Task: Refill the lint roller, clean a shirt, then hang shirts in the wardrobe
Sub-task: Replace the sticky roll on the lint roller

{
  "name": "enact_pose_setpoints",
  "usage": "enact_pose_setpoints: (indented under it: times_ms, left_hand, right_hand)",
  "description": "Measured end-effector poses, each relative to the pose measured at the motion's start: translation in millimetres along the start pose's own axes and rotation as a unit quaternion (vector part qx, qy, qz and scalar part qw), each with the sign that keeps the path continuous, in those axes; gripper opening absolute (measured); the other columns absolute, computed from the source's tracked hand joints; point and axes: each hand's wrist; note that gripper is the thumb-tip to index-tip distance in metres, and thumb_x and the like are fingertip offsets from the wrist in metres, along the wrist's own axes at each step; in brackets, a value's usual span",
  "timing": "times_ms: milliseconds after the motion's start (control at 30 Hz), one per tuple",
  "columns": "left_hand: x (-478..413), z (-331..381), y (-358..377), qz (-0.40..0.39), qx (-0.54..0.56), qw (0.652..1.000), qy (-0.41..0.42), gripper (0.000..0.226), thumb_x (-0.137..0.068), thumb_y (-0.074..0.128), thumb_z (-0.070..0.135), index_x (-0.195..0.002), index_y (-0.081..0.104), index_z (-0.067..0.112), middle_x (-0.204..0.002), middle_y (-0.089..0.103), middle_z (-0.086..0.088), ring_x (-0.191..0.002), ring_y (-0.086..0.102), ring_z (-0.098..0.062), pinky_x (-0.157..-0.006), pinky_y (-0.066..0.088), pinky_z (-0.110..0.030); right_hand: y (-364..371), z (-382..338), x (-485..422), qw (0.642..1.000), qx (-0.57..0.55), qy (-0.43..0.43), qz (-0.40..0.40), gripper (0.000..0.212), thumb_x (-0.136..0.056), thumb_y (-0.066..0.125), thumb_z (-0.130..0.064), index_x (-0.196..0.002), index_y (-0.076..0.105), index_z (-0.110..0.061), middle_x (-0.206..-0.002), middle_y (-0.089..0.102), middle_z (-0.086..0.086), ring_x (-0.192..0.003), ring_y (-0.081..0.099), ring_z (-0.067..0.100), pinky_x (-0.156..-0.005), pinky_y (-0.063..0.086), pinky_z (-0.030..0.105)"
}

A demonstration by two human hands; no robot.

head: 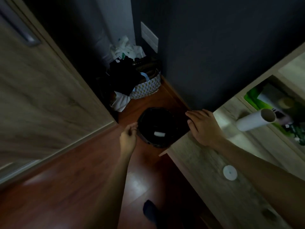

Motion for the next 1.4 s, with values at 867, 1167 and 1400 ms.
enact_pose_setpoints:
  times_ms: [867,1167,1400]
  left_hand:
    - [255,135,129,-0.101,-0.217,0.967,0.082,0.055,-0.083,0.072,0.035,-0.133,0.056,0.018,-0.127,0.059,-0.003,-0.11,0.06,-0.019,-0.088,0.047,-0.026]
    - [263,141,154,-0.123,-0.373,0.911,0.122,0.055,-0.085,0.068,0.036,-0.137,0.051,0.025,-0.126,0.047,-0.006,-0.119,0.046,-0.028,-0.092,0.05,-0.044]
    - [266,154,153,-0.001,-0.192,0.979,0.063,0.039,-0.078,0.076,0.032,-0.109,0.066,0.012,-0.102,0.061,0.001,-0.091,0.06,-0.015,-0.072,0.045,-0.023]
  right_hand:
    - [-97,118,111,0.987,-0.144,0.026,0.074,0.059,-0.091,0.056,-0.042,-0.144,0.034,-0.031,-0.155,0.024,0.014,-0.143,0.021,0.032,-0.11,0.027,0.046]
    - [-97,120,110,0.979,-0.182,-0.004,0.091,0.041,-0.091,0.054,-0.009,-0.13,0.049,-0.02,-0.134,0.043,0.013,-0.113,0.053,0.032,-0.094,0.047,0.044]
    - [-97,120,128,0.935,-0.32,-0.008,0.15,0.034,-0.088,0.059,-0.007,-0.12,0.056,-0.015,-0.127,0.05,0.01,-0.11,0.052,0.025,-0.089,0.04,0.026]
Point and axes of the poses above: each hand's wrist, its own x-axis away from the middle knuckle, its own y-axis out of the palm, z = x × y
